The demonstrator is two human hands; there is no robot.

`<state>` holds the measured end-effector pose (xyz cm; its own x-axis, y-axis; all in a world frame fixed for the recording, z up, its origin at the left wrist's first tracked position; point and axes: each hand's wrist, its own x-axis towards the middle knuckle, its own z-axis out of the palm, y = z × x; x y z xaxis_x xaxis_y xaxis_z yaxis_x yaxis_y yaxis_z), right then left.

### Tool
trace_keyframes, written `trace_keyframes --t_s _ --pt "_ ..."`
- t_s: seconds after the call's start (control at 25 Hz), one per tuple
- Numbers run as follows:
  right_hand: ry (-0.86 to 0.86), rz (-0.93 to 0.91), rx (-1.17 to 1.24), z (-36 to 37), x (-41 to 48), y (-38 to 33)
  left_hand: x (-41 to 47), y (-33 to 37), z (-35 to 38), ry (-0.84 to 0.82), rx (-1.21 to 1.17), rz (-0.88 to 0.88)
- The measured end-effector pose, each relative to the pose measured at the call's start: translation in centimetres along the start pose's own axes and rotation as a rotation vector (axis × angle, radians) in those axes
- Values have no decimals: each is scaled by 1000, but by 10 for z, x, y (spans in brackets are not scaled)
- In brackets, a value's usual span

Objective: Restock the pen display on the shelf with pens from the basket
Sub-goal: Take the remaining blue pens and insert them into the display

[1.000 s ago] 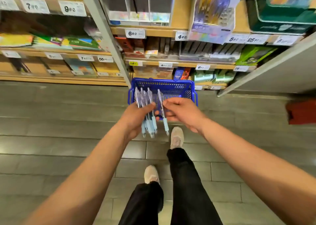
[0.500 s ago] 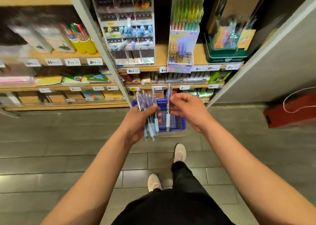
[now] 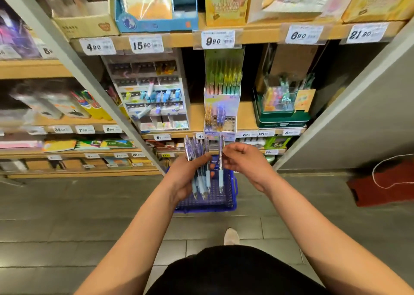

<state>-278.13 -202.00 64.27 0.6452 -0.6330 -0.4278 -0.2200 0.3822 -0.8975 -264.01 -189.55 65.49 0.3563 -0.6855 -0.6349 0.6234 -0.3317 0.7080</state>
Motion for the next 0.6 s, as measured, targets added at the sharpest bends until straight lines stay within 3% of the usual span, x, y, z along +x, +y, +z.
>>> trace_keyframes --t_s 0.32,0.6 --pt "-9 68 1 -19 62 -19 55 21 16 80 -11 31" --pt "60 56 4 -3 104 -26 106 52 -1 -66 42 -7"
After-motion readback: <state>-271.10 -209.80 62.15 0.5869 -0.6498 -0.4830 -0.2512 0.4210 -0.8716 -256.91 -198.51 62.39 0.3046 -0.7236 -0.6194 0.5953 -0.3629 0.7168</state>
